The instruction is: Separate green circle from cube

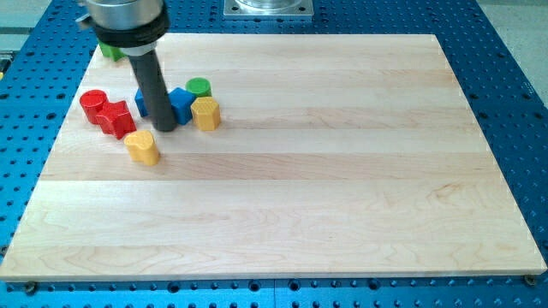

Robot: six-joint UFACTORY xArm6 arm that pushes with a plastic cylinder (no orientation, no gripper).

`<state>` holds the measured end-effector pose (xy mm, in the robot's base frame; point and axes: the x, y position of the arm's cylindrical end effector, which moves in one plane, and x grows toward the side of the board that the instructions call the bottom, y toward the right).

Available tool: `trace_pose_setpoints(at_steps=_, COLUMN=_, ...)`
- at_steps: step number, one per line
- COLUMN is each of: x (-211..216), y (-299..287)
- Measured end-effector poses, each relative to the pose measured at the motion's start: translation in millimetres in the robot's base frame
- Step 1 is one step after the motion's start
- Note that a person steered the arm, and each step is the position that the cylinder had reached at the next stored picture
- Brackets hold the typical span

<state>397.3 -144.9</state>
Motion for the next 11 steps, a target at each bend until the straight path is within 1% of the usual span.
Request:
trace_pose_setpoints(at_steps=2, x=-37.9, y=31.8)
trace_pose_setpoints(at_steps=3, x=-44.3, y=24.0)
trace_pose_setpoints(at_steps=4, x=-52.8, y=-11.8)
trace_pose_setpoints(at_steps=5, x=-92.1, y=-11.9)
trace_pose_setpoints(at_steps=6, x=-110.7, y=3.7)
trace_pose_setpoints(at_steps=7, x=-113.5, y=45.5)
trace_pose_setpoints(at_steps=9, x=-109.5, y=123.2)
trace_pose_setpoints(at_steps=10, x=-62.2, y=109.7)
trace_pose_setpoints(at_steps=11, x=-27.1, y=97.0)
